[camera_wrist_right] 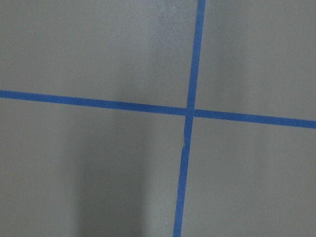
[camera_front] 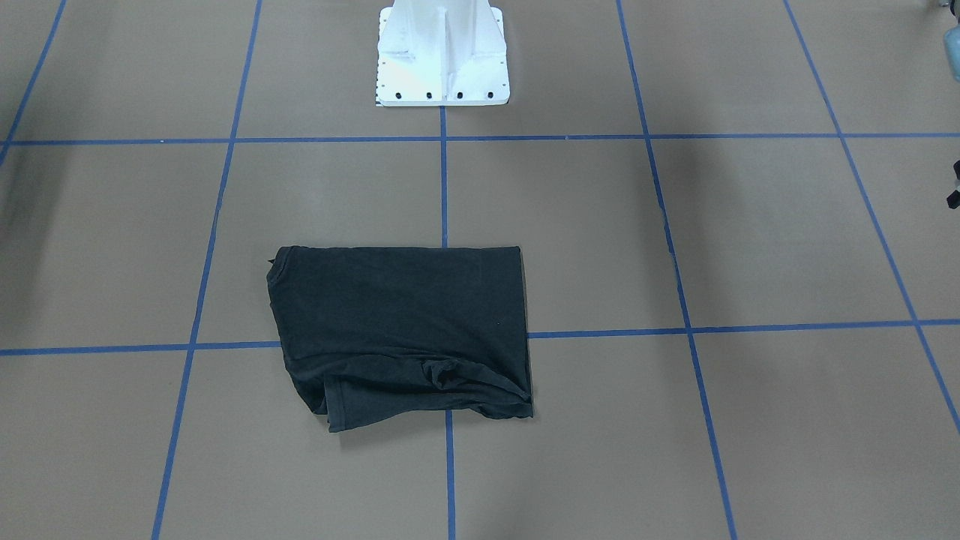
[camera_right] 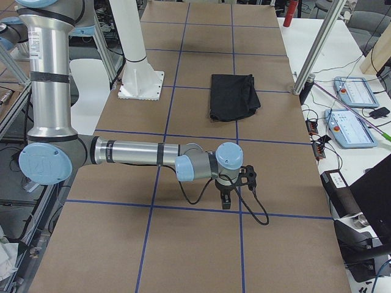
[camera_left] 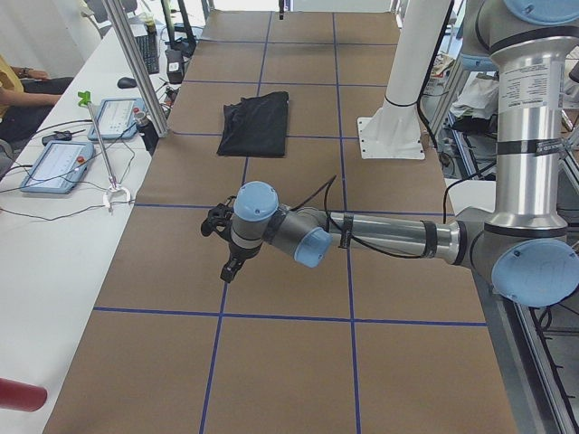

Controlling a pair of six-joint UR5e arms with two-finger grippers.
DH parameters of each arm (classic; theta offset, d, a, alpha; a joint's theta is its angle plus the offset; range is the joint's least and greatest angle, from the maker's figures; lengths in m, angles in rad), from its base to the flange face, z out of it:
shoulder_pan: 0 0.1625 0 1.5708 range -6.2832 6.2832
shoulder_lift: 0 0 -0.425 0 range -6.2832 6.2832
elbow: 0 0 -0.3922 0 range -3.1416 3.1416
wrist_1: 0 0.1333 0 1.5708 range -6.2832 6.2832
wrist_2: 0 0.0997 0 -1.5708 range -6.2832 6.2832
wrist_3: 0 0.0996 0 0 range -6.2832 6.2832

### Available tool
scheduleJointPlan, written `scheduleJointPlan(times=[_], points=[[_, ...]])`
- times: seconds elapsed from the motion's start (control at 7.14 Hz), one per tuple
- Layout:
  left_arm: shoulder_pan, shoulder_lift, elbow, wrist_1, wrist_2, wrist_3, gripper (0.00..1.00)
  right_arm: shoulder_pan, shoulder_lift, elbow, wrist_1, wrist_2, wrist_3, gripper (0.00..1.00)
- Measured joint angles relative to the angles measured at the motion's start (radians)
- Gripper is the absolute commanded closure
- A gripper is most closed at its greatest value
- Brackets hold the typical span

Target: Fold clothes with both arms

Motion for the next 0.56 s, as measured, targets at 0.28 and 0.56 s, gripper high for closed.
scheduleJointPlan(times=[0.28,0.56], points=[[-0.018,0.009,-0.011,0.081,-0.002,0.018,0.00,0.004,0.015,0.003,-0.113,-0.046,-0.082,0.00],[-0.037,0.035,-0.051,0.093,-0.027,0.015,0.00,0.017,0.035,0.016,-0.181,-0.068,-0.107,0.00]])
